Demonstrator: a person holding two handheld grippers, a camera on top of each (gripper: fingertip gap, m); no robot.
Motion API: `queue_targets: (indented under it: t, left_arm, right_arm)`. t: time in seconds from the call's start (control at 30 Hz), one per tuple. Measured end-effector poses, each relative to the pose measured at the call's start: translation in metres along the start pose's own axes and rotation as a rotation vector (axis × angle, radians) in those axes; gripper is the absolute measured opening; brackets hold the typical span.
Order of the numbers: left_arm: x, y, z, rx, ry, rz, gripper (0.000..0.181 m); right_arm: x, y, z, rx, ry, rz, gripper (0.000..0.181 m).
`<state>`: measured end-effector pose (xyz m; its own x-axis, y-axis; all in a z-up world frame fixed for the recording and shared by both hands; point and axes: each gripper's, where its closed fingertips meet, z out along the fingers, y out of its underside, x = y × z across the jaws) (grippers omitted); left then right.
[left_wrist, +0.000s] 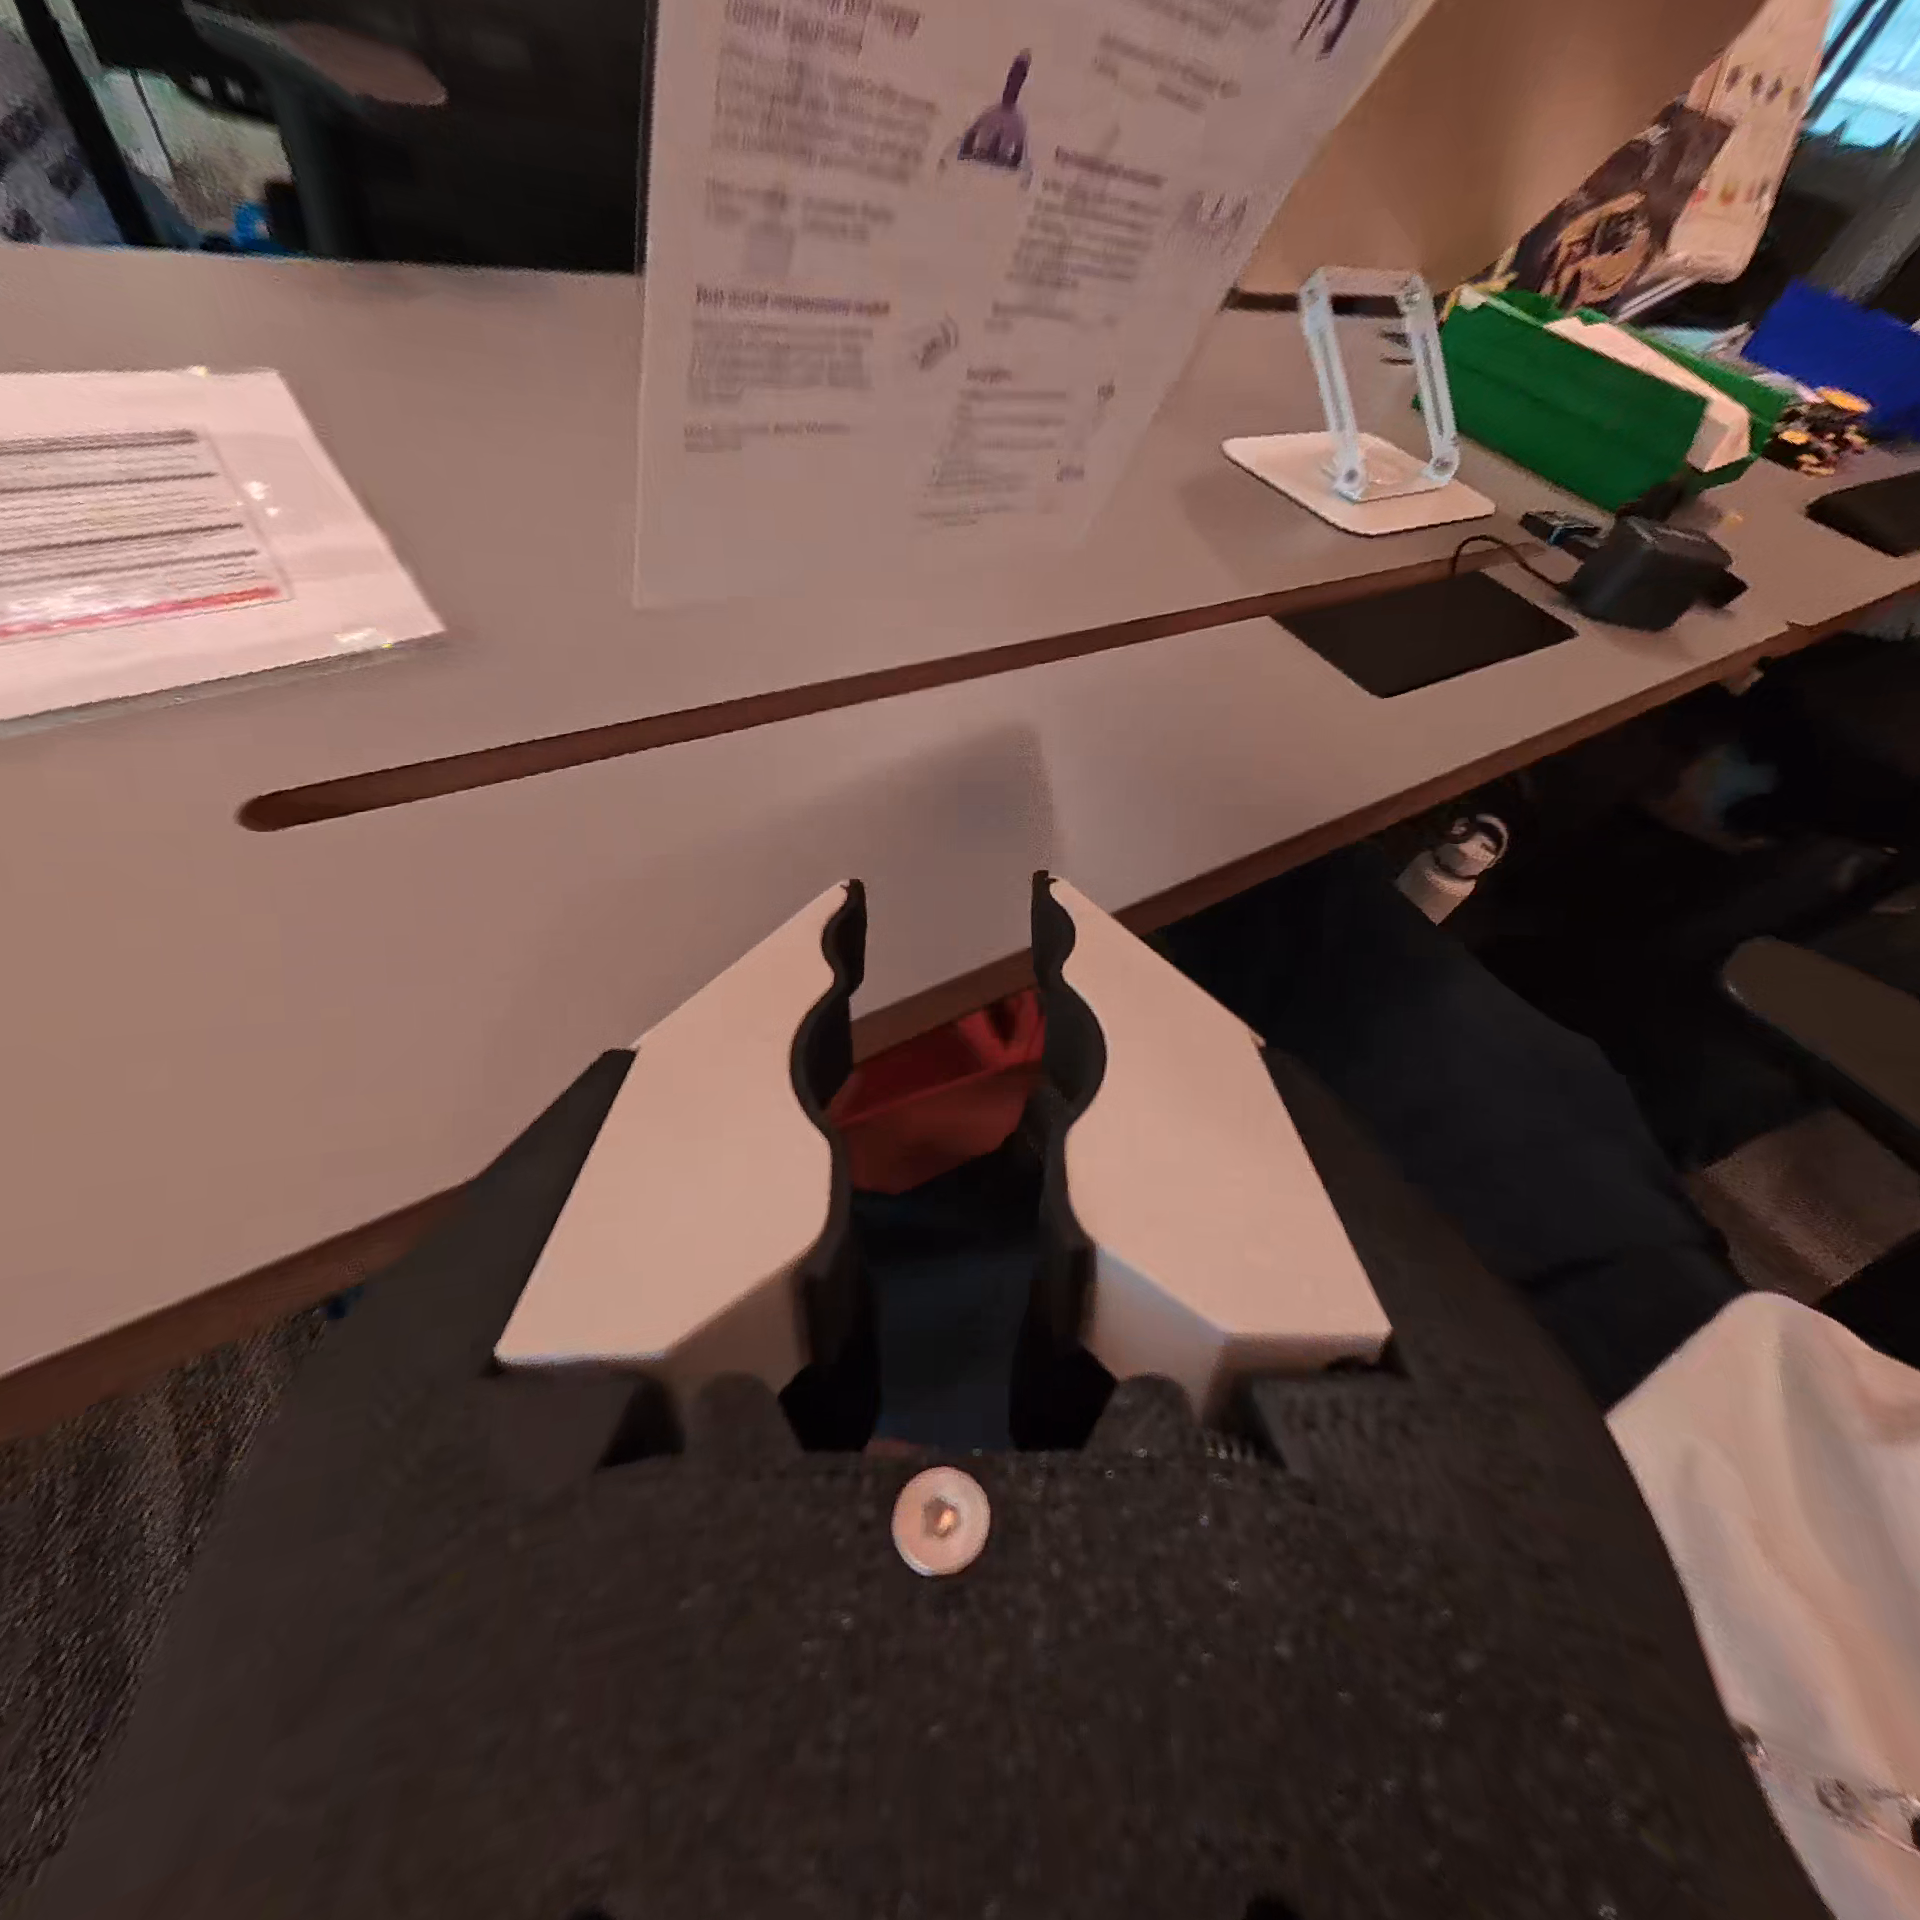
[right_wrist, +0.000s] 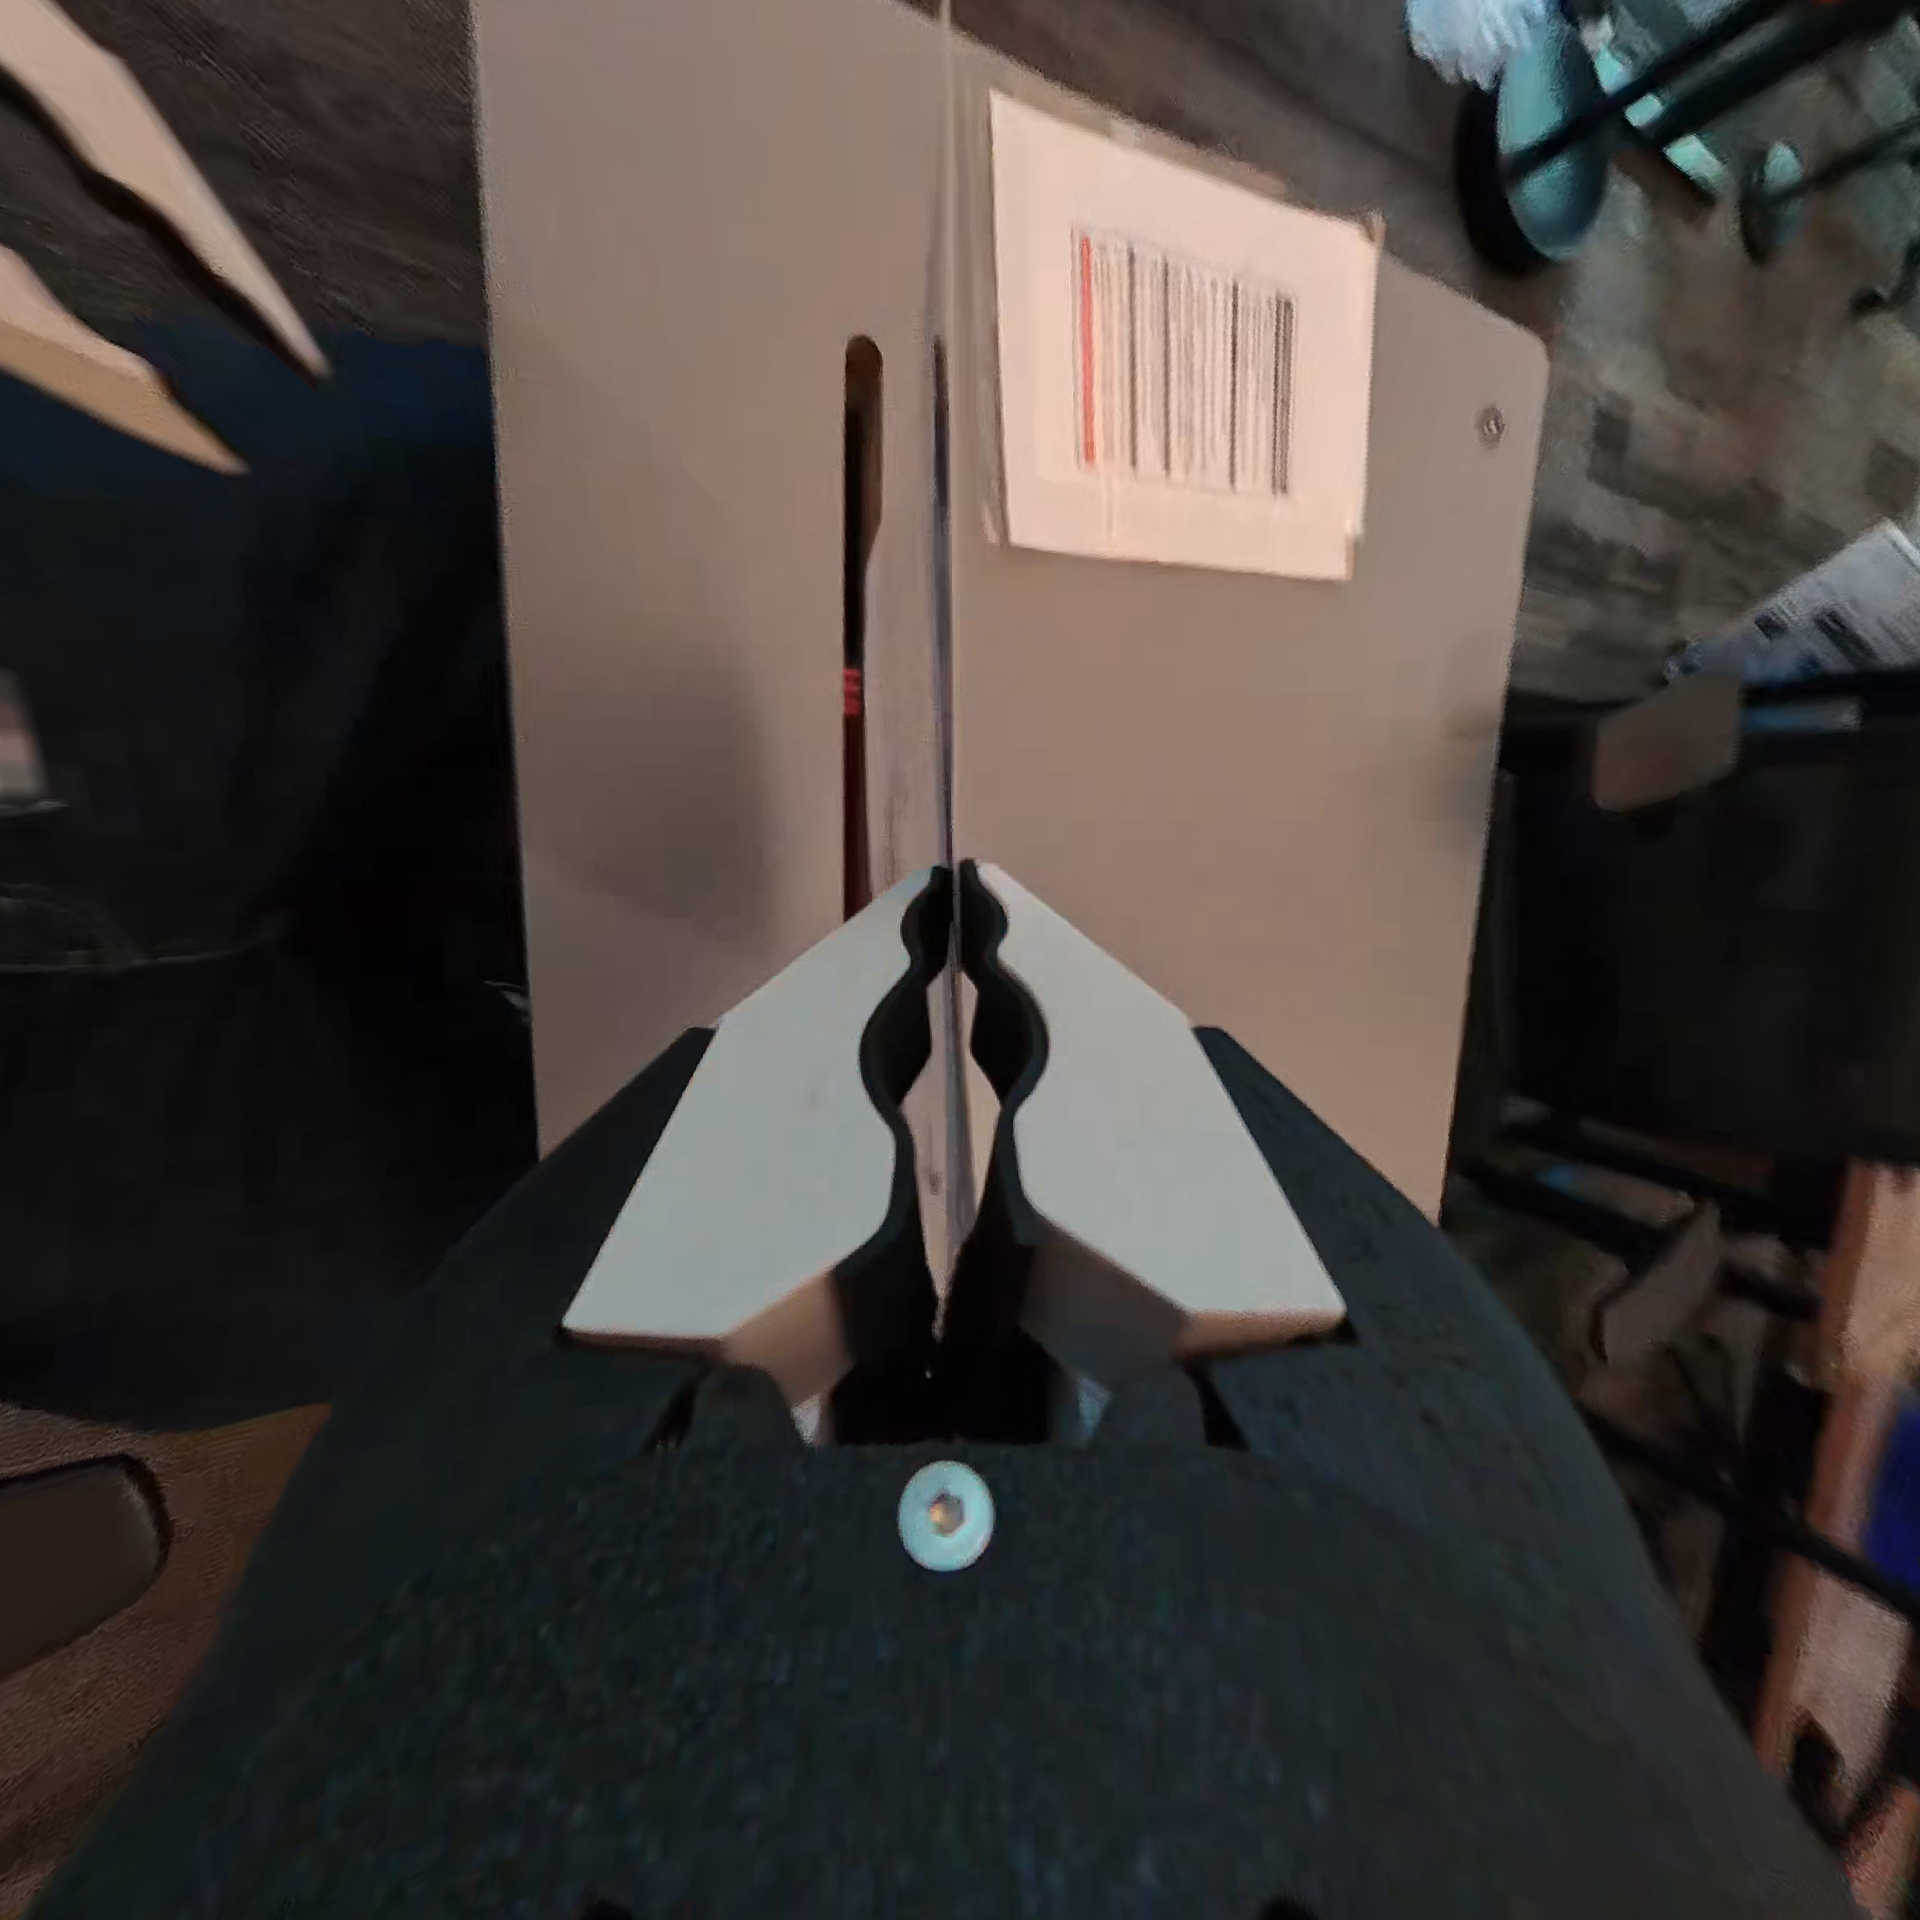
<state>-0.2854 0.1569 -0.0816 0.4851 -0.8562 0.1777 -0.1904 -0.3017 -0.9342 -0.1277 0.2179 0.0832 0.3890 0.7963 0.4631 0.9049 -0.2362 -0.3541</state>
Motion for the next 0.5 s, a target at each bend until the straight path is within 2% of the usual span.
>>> queue_targets:
  t: [0.07,0.2,0.3,0.4,0.5]
  left_arm:
    - [0.016,0.02,-0.004,-0.032,0.009,0.053,0.032]
    - [0.033,0.052,-0.015,-0.069,0.023,0.093,0.032]
    - [0.043,0.064,-0.022,-0.095,0.048,0.102,0.032]
    - [0.042,0.074,-0.03,-0.115,0.037,0.105,0.032]
    - [0.047,0.078,-0.039,-0.114,0.06,0.068,0.032]
  right_arm:
    - [-0.011,0.018,0.012,-0.099,0.097,-0.004,0.0]
    - [-0.049,0.032,0.036,-0.099,0.186,0.014,0.0]
    - [-0.07,0.04,0.041,-0.108,0.252,0.002,0.0]
    - [-0.081,0.047,0.047,-0.141,0.246,-0.034,0.0]
    - [-0.076,0.048,0.053,-0.149,0.215,-0.024,0.0]
